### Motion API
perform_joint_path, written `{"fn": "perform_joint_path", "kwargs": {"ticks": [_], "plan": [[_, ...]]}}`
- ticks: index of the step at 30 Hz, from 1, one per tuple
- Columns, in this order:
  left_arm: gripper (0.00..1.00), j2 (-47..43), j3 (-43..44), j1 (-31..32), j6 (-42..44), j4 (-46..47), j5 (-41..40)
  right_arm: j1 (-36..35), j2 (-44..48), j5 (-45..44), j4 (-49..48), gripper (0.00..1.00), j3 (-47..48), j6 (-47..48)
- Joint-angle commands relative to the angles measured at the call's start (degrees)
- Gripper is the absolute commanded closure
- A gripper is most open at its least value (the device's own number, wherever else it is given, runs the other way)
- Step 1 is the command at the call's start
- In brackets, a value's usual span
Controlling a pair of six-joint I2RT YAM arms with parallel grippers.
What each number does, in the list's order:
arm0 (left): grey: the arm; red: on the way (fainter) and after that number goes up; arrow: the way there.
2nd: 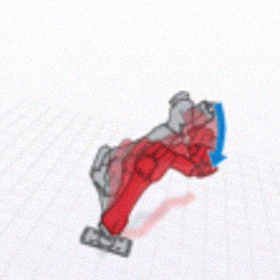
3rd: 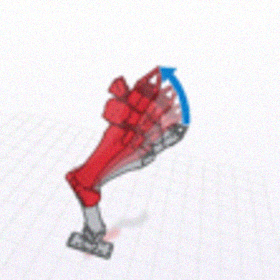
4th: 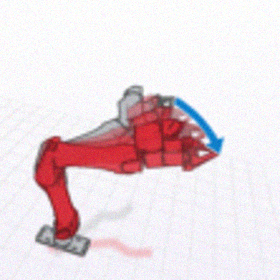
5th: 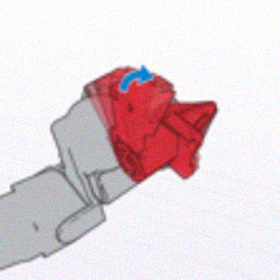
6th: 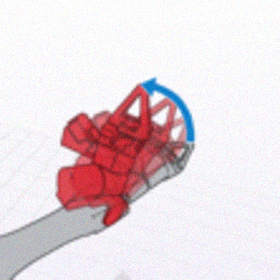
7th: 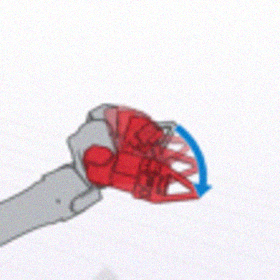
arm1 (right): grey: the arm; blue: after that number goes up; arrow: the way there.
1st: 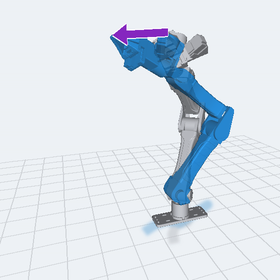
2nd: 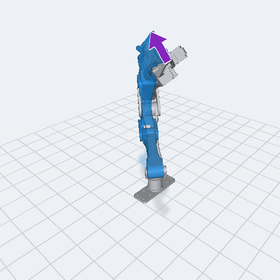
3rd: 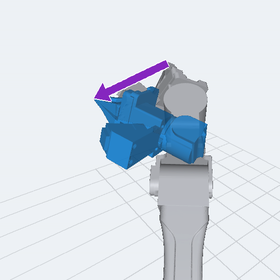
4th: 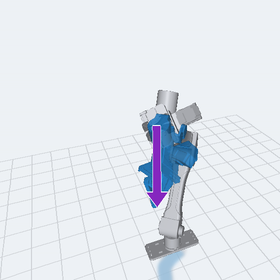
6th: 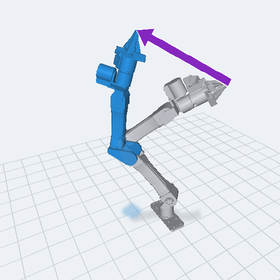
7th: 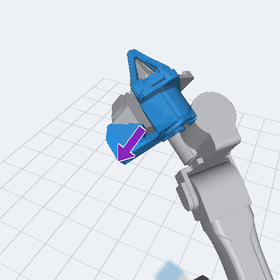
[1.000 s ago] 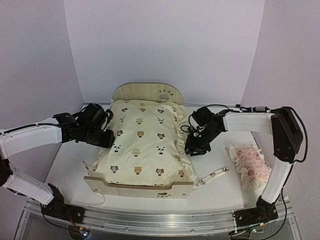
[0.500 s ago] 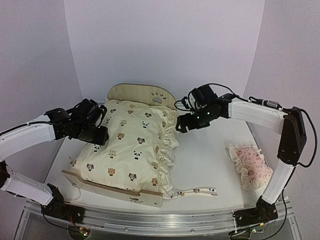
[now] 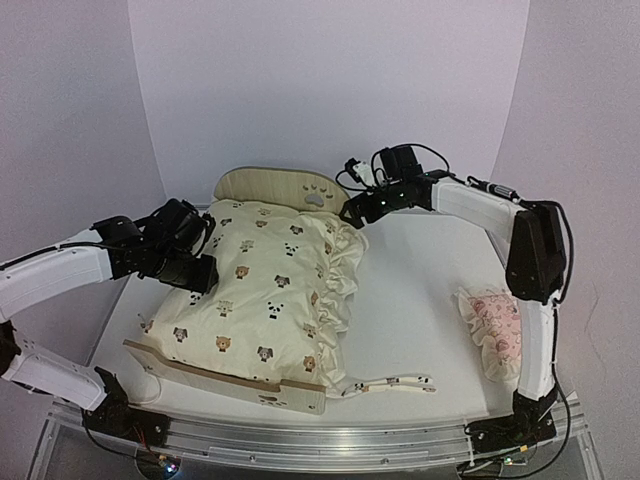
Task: Set up the pet bed
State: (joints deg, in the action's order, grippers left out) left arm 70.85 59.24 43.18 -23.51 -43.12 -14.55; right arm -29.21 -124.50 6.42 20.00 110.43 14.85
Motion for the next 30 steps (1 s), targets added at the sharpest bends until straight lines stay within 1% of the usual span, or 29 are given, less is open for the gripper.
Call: {"fn": "perform_joint_path", "kwargs": {"ticks": [1,4,9,15,18,21,27,29,30], "plan": [[0.64,0.8,0.9,0.2,1.0,2.3,2.1,1.3,-5.6,7.9,-6.5,0.13,6.9,3.6],[0.64,1.3,0.5,0.2,0.9,2.5,2.4,1.4,-9.2,9.3,-10.1,0.21,10.2,4.1],[0.65,1.6,0.1,0.2,0.7,2.7,2.5,1.7,-12.4,13.0,-12.9,0.29,13.4,4.3],[0.65,2.2,0.3,0.2,0.6,2.7,2.4,3.2,-14.1,21.1,-18.5,0.38,15.8,-0.9],[0.65,1.9,-0.2,0.2,0.4,2.7,2.2,3.7,-16.6,24.9,-19.2,0.42,19.5,-3.8],[0.65,1.8,-0.5,0.2,0.4,2.8,2.1,3.7,-19.7,26.5,-19.2,0.47,23.2,-5.0],[0.65,1.0,-1.5,0.2,0.0,3.1,2.4,4.6,-20.9,26.5,-19.0,0.65,24.1,-4.6],[0.65,0.9,-1.7,0.2,-0.1,3.3,2.6,5.0,-20.4,26.2,-19.0,0.74,23.1,-4.5],[0.65,0.8,-1.7,0.2,-0.1,3.3,2.8,5.2,-19.7,26.0,-19.0,0.83,22.5,-4.4]]}}
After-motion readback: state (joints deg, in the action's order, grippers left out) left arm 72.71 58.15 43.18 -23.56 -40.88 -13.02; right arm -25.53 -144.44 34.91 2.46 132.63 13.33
